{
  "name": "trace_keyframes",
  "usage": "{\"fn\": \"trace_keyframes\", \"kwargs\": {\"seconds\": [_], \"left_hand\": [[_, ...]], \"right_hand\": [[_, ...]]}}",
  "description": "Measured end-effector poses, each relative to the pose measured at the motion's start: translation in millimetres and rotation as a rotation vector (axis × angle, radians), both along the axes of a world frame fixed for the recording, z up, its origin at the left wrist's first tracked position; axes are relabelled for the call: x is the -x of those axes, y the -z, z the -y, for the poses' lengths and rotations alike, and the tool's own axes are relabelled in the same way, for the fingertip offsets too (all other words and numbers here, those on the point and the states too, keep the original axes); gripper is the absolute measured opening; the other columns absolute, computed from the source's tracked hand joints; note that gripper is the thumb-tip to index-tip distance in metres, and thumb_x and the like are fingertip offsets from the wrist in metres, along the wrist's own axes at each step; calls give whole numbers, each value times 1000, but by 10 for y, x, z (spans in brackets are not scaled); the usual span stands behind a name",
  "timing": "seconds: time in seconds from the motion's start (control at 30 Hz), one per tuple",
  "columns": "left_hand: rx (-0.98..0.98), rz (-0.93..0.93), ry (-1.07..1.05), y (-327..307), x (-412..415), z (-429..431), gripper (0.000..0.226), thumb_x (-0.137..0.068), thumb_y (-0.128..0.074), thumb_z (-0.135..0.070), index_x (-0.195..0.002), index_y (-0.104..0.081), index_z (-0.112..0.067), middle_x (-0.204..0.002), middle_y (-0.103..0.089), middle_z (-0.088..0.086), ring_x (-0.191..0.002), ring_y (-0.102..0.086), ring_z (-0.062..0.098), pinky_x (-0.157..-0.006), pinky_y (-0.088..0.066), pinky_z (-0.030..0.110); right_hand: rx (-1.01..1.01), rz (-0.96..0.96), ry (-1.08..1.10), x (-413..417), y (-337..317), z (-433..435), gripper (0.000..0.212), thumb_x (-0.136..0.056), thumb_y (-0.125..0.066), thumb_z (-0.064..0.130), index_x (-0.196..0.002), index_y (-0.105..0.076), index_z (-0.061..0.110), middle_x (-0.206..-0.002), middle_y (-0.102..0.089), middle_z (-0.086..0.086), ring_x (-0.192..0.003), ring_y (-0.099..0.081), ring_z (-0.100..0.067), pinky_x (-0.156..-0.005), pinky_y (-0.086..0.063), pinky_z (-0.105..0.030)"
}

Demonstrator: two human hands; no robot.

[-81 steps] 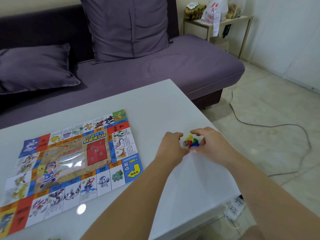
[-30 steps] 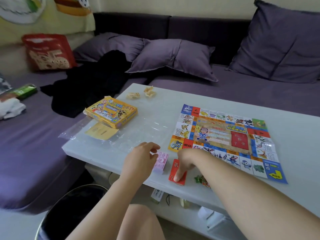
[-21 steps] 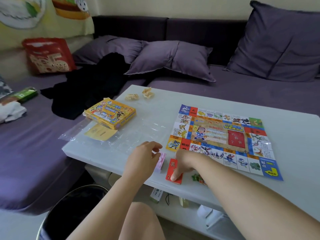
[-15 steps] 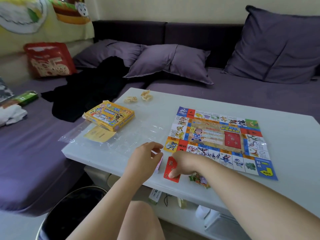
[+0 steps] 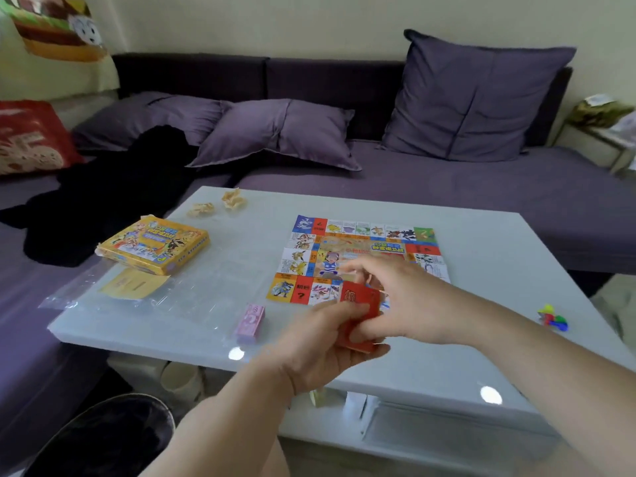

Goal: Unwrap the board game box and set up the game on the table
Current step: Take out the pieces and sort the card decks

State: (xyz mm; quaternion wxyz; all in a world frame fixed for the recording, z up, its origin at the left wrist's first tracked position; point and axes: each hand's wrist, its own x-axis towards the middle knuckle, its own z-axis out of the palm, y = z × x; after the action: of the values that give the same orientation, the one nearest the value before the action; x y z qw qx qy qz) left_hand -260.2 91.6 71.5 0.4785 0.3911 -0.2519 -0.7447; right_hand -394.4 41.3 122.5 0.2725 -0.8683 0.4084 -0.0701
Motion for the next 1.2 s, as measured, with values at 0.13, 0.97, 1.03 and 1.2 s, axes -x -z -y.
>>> {"fn": "trace_keyframes", "kwargs": {"seconds": [0.13,0.97,1.03,1.2], "left_hand": [[-82,43,30,39,339,-64,18,-92,-47,-9,-102,-61,-3,-90,-65,13,-75,-62,21,-66,-53,31],[51,142,115,469,1081,-118,22,-87,-56,-1,-108,-60,-6,-91,-72,12,-80,-69,19,-66,-56,27],[29,154,116,517,1117,-96,24,-86,-59,-3,-110,-60,-7,-93,-72,11,-80,-69,18,-67,-56,27],[-54,87,102,612,1123,-95,18,-92,-50,-2,-106,-59,-5,-90,-72,13,-77,-70,19,-64,-57,28]], "right_hand": [[74,5,-2,307,186,-284,113,-62,-82,47,-149,-11,34,-146,-28,17,-135,-25,-3,-110,-26,-23],[-796,900,688,1257,929,-395,18,-64,-74,19,-69,-60,8,-69,-67,-6,-65,-65,-16,-61,-51,-27],[-779,887,704,1302,966,-346,15,-75,-70,9,-63,-60,8,-70,-67,-8,-67,-66,-17,-62,-52,-27],[-679,776,703,1373,1077,-300,13,-87,-64,11,-85,-69,-1,-86,-72,-13,-80,-68,-19,-72,-52,-27]]}}
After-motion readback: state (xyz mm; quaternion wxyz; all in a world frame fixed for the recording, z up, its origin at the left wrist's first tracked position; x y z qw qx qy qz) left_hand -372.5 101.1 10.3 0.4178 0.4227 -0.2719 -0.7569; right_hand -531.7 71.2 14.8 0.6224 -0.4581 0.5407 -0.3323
